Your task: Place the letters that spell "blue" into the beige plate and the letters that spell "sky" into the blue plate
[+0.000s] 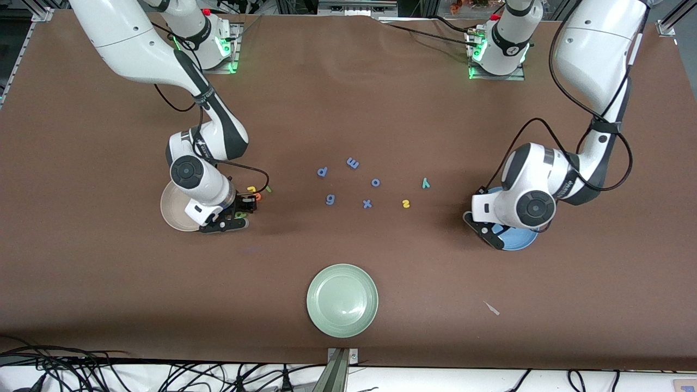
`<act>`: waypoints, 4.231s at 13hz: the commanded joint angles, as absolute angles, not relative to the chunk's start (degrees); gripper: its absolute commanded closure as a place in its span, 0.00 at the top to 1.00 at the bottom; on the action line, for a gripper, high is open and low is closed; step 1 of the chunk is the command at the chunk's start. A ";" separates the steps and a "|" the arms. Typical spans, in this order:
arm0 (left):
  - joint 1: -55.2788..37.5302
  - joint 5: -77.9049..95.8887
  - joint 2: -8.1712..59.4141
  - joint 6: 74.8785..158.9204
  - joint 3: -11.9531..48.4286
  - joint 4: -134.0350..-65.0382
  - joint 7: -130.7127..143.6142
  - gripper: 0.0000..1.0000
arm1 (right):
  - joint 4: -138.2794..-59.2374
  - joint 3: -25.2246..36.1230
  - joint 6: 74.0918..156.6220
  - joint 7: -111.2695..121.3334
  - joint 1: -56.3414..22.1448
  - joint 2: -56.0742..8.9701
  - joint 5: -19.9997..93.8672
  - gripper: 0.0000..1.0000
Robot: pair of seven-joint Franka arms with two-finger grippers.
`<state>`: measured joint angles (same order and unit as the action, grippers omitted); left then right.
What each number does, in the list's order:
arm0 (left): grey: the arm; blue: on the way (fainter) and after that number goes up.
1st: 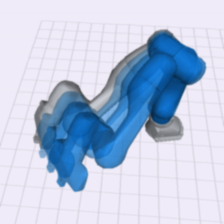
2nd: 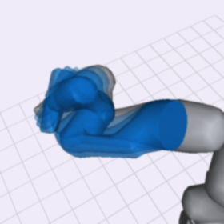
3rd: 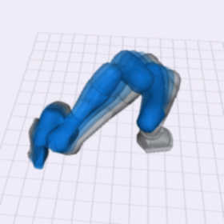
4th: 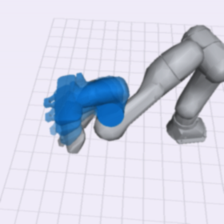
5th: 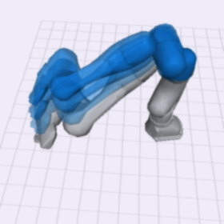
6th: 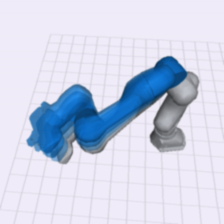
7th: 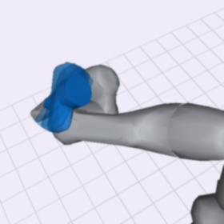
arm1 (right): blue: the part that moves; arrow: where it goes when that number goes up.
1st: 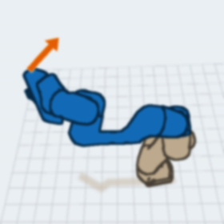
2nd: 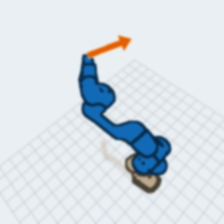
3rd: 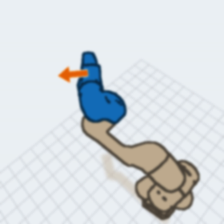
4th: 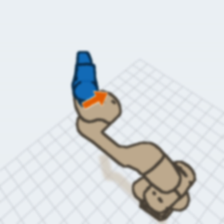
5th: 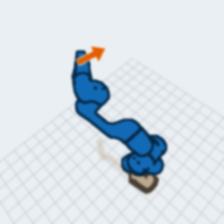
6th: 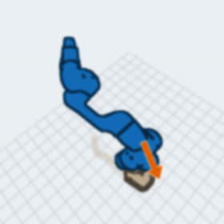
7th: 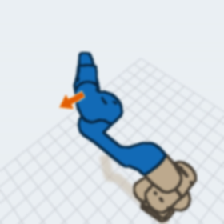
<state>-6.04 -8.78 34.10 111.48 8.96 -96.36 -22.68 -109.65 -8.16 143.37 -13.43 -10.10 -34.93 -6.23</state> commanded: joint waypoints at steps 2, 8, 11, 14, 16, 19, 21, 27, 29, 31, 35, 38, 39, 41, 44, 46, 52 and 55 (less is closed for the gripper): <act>-12.72 -11.07 31.38 108.11 9.32 -97.47 -2.88 1.00 | -110.30 -7.74 143.61 -13.36 -10.20 -34.81 -6.85 0.42; -20.66 -9.85 34.72 114.14 9.75 -99.39 26.80 1.00 | -109.95 -7.73 143.17 -13.10 -10.20 -33.84 -6.77 0.19; -18.91 -9.32 32.26 126.80 9.76 -108.70 26.20 0.97 | -109.69 -7.73 138.18 -12.48 -10.20 -30.25 -7.12 0.17; -18.37 -8.79 32.17 131.73 10.20 -111.00 26.19 0.91 | -109.77 -7.73 134.22 -9.07 -9.50 -26.99 -7.12 0.17; -17.50 -5.21 31.99 132.19 10.81 -111.71 26.10 0.85 | -110.47 -7.04 132.11 -3.46 -7.40 -25.06 -7.29 0.17; -13.73 -3.69 31.90 132.62 14.05 -112.06 26.10 0.78 | -116.53 -5.45 133.32 2.28 -4.84 -22.68 -7.29 0.35; -8.64 -3.69 31.90 132.80 18.61 -112.85 26.02 0.63 | -119.35 -5.45 136.92 1.15 -4.75 -22.76 -6.86 0.71; -8.00 -3.78 33.22 135.62 19.69 -113.20 26.37 0.46 | -116.19 -10.36 133.16 -10.95 -4.92 -23.11 -6.59 0.78; -8.09 -3.78 33.40 135.62 19.69 -113.29 26.37 0.15 | -115.84 -12.82 133.24 -17.81 -5.45 -23.73 -6.59 0.77; -8.26 -3.78 33.75 135.62 19.69 -113.20 26.28 0.07 | -116.10 -14.23 133.33 -23.79 -6.67 -24.52 -6.59 0.77; -7.65 -4.74 30.33 130.46 19.60 -111.28 26.02 0.00 | -120.92 -14.33 138.93 -24.35 -7.56 -24.52 -7.20 0.78; -6.86 -7.88 29.71 119.30 18.90 -104.61 23.49 0.00 | -122.78 -14.33 142.73 -23.56 -7.73 -24.87 -8.52 0.78; -5.72 -11.04 29.79 117.18 18.90 -103.02 21.47 0.00 | -122.87 -14.33 143.43 -23.55 -7.91 -25.48 -10.96 0.78; -2.04 -17.19 30.49 117.50 18.90 -102.66 16.20 0.00 | -122.87 -14.33 144.58 -23.55 -8.26 -26.28 -15.01 0.77; 3.68 -21.71 32.07 117.86 18.98 -102.66 7.85 0.02 | -122.87 -14.33 145.98 -23.55 -8.26 -26.89 -16.00 0.77; 5.70 -21.80 33.39 118.65 18.98 -102.74 6.94 0.15 | -123.48 -14.33 148.00 -23.55 -8.35 -27.59 -16.17 0.77; 5.10 -20.57 32.69 118.30 21.96 -101.61 8.52 1.00 | -124.19 -14.33 149.41 -23.47 -8.35 -28.04 -16.26 0.63; 4.48 -15.75 33.13 118.30 25.56 -99.68 15.44 1.00 | -124.19 -14.33 149.33 -23.38 -8.35 -28.04 -16.26 0.39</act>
<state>5.10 -18.51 33.39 118.90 23.94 -100.99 11.40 -123.27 -14.31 148.45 -23.47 -8.48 -28.02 -15.31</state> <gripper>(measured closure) 0.000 0.445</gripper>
